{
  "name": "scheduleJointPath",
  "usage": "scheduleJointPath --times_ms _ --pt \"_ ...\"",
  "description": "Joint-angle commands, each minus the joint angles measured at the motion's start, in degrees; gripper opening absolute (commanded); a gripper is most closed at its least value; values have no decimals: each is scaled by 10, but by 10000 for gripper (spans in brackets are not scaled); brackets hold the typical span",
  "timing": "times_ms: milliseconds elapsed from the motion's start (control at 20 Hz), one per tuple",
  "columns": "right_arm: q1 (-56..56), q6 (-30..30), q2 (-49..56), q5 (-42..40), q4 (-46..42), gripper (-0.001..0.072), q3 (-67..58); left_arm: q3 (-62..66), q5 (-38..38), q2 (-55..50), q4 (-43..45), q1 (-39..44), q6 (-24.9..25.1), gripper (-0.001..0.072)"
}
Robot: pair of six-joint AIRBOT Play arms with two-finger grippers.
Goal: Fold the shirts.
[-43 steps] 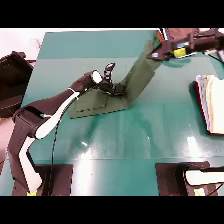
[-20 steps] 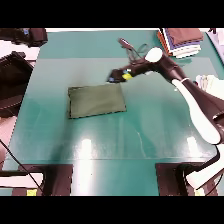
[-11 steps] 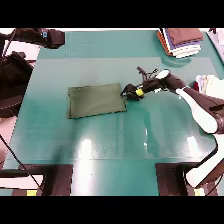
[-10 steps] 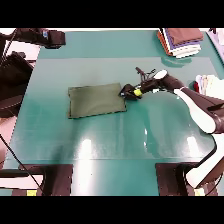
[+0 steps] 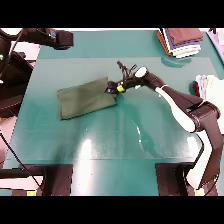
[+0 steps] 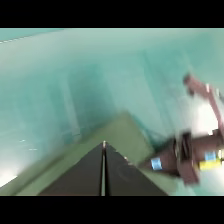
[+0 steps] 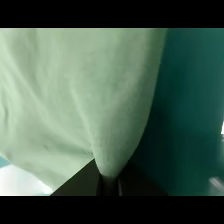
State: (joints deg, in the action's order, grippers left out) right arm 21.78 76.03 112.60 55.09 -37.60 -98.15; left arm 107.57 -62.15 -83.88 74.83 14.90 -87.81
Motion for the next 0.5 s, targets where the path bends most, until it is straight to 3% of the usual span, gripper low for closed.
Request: scheduleJointPath --times_ms 0,200,450 --pt "-60 28 -45 29 -103 18 -36 0 2 0 4 45 13 21" --pt "-217 39 -136 85 -202 18 -35 0 9 0 4 81 13 22" --pt "-440 39 -204 108 -224 17 -35 0 15 0 -4 86 12 22"
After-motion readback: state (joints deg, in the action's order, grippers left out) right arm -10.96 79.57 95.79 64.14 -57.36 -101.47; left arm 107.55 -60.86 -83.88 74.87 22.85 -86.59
